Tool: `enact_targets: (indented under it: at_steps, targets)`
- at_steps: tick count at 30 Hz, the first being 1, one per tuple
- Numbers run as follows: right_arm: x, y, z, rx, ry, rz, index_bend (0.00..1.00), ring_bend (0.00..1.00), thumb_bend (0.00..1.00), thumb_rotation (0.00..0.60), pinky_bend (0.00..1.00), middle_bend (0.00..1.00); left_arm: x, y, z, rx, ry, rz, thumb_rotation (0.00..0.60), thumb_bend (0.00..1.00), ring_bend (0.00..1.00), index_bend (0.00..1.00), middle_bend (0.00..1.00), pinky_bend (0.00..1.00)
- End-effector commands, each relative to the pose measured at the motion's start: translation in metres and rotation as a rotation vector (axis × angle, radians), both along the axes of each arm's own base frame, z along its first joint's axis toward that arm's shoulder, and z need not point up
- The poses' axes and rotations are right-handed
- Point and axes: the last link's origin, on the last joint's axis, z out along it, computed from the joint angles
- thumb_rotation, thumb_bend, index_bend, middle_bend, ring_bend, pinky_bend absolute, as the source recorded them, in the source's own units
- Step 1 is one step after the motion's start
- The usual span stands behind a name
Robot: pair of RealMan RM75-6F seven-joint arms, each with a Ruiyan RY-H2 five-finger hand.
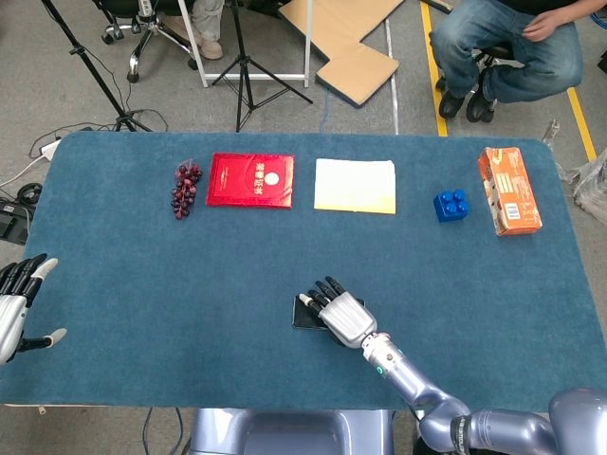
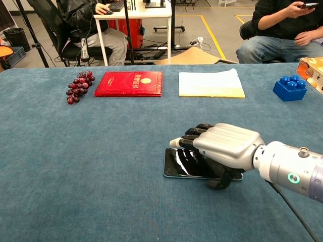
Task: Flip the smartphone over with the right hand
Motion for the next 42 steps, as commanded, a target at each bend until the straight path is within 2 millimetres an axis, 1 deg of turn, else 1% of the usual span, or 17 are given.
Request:
enact_targets:
  at_steps: [1, 7, 12, 14, 19, 22, 24, 28, 32, 37, 39, 42]
  targets:
    - [0.001, 0.000, -0.002, 0.002, -0.001, -0.004, 0.10, 0.00, 0.20, 0.600, 0.06, 0.12, 0.000, 0.000, 0.000, 0.001, -0.001, 0.001, 0.600, 0.00, 0.00, 0.00, 0.00, 0.00]
    - [0.001, -0.004, -0.006, -0.005, 0.008, -0.015, 0.10, 0.00, 0.20, 0.600, 0.07, 0.12, 0.000, 0.000, 0.001, 0.000, -0.005, 0.000, 0.600, 0.00, 0.00, 0.00, 0.00, 0.00]
    - [0.000, -0.007, -0.009, -0.015, 0.032, -0.007, 0.12, 0.00, 0.24, 0.600, 0.13, 0.14, -0.001, 0.001, 0.002, 0.003, -0.009, 0.001, 0.600, 0.00, 0.00, 0.00, 0.00, 0.00]
    - [-0.001, -0.008, -0.009, -0.023, 0.041, 0.003, 0.13, 0.01, 0.30, 0.600, 0.16, 0.15, -0.001, 0.001, 0.002, 0.002, -0.009, 0.001, 0.600, 0.00, 0.00, 0.00, 0.00, 0.00]
    - [-0.002, -0.010, -0.010, -0.033, 0.051, 0.019, 0.17, 0.07, 0.53, 0.600, 0.25, 0.19, -0.001, 0.001, 0.002, 0.000, -0.008, 0.002, 0.600, 0.00, 0.00, 0.00, 0.00, 0.00]
    - [-0.002, -0.009, -0.008, -0.024, 0.032, 0.011, 0.18, 0.10, 0.62, 0.600, 0.29, 0.22, -0.001, 0.001, 0.003, 0.002, -0.009, 0.002, 0.600, 0.00, 0.00, 0.00, 0.00, 0.00]
    - [-0.002, -0.006, -0.006, -0.010, 0.006, 0.000, 0.19, 0.12, 0.65, 0.600, 0.31, 0.23, -0.001, 0.001, 0.003, 0.004, -0.010, 0.002, 0.600, 0.00, 0.00, 0.00, 0.00, 0.00]
    - [0.001, 0.004, -0.001, 0.037, -0.070, -0.031, 0.22, 0.16, 0.69, 0.600, 0.35, 0.27, -0.001, 0.000, 0.003, 0.002, -0.010, -0.001, 0.600, 0.00, 0.00, 0.00, 0.00, 0.00]
    - [0.005, 0.014, 0.007, 0.094, -0.160, -0.079, 0.24, 0.19, 0.70, 0.600, 0.38, 0.28, 0.000, -0.001, 0.003, 0.001, -0.012, -0.003, 0.600, 0.00, 0.00, 0.00, 0.00, 0.00]
    - [0.007, 0.026, 0.017, 0.220, -0.288, -0.219, 0.24, 0.19, 0.70, 0.600, 0.38, 0.28, 0.001, -0.002, 0.004, 0.001, -0.015, -0.007, 0.600, 0.00, 0.00, 0.00, 0.00, 0.00]
    - [0.006, 0.028, 0.021, 0.266, -0.321, -0.281, 0.24, 0.19, 0.70, 0.600, 0.38, 0.28, 0.001, -0.002, 0.004, 0.000, -0.016, -0.007, 0.600, 0.00, 0.00, 0.00, 0.00, 0.00]
    - [0.002, 0.024, 0.025, 0.305, -0.368, -0.382, 0.24, 0.19, 0.72, 0.600, 0.38, 0.28, 0.001, -0.003, 0.004, -0.002, -0.016, -0.008, 0.600, 0.00, 0.00, 0.00, 0.00, 0.00]
